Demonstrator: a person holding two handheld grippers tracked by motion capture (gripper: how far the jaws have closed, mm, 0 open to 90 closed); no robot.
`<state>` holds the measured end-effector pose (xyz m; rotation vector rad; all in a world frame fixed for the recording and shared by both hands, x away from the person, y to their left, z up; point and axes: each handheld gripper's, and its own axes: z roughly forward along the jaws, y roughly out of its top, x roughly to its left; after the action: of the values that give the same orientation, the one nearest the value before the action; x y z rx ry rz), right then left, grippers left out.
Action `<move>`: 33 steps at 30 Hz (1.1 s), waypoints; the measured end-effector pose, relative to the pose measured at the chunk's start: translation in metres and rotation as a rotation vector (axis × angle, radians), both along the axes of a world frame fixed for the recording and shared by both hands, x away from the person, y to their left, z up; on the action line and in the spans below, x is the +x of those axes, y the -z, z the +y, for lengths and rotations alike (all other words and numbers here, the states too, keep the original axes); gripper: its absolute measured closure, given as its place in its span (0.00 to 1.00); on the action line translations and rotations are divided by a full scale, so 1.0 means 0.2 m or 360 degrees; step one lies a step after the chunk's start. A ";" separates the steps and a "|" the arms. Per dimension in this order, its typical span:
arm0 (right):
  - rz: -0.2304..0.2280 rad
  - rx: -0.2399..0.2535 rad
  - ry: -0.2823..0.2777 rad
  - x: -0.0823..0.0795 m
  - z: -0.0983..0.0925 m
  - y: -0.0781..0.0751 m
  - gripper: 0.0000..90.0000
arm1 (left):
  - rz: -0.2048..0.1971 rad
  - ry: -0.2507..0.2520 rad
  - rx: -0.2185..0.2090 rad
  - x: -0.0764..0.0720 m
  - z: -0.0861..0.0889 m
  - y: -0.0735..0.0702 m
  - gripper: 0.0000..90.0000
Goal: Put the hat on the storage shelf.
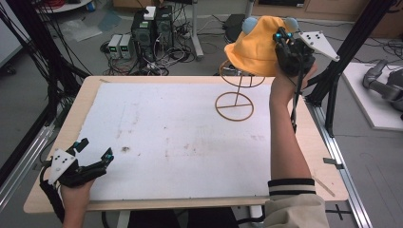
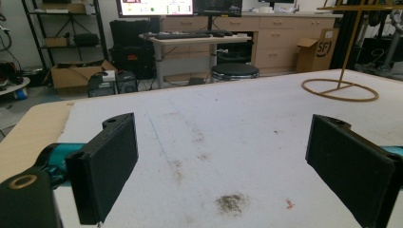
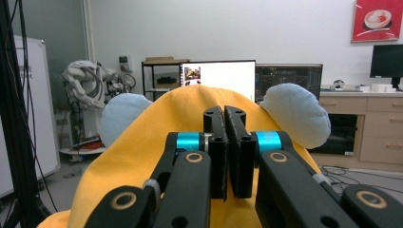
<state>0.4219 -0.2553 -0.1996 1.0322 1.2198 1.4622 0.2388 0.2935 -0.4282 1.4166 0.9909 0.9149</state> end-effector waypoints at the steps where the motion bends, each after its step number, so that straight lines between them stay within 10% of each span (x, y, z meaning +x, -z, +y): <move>1: 0.0004 -0.0001 -0.0002 0.03 0.01 0.01 0.99 | 0.0003 0.0001 -0.0002 0.00 0.00 0.00 0.12; 33: 0.0240 0.0046 -0.0009 0.20 0.14 0.37 0.98 | 0.0027 -0.0041 -0.0017 -0.02 0.06 0.03 0.12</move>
<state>0.4611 -0.2282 -0.2732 1.1773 1.3120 1.4308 0.2339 0.3056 -0.4335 1.4077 1.0274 0.9168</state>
